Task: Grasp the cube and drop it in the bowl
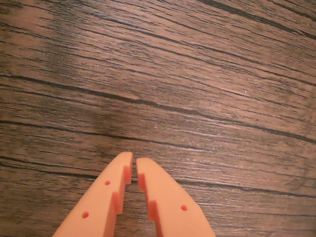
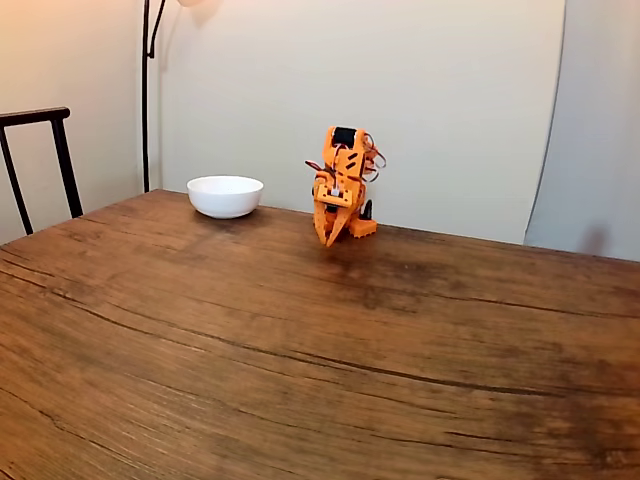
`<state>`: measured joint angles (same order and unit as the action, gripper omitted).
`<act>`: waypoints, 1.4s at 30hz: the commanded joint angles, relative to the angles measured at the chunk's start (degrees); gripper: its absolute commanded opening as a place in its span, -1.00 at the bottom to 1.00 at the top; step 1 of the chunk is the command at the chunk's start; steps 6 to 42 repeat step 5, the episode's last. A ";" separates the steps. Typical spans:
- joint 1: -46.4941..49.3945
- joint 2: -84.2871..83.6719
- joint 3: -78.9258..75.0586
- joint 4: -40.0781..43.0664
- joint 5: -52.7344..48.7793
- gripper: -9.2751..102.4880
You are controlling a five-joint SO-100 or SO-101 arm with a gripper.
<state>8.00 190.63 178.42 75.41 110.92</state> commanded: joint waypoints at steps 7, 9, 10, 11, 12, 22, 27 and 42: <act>-0.18 -0.44 -0.18 2.72 0.70 -0.84; -0.18 -0.44 -0.18 2.72 0.70 -0.84; -0.18 -0.44 -0.18 2.72 0.70 -0.84; -0.18 -0.44 -0.18 2.72 0.70 -0.84; -0.18 -0.44 -0.18 2.72 0.70 -0.84; -0.18 -0.44 -0.18 2.72 0.70 -0.84; -0.18 -0.44 -0.18 2.72 0.70 -0.84; -0.18 -0.44 -0.18 2.72 0.70 -0.84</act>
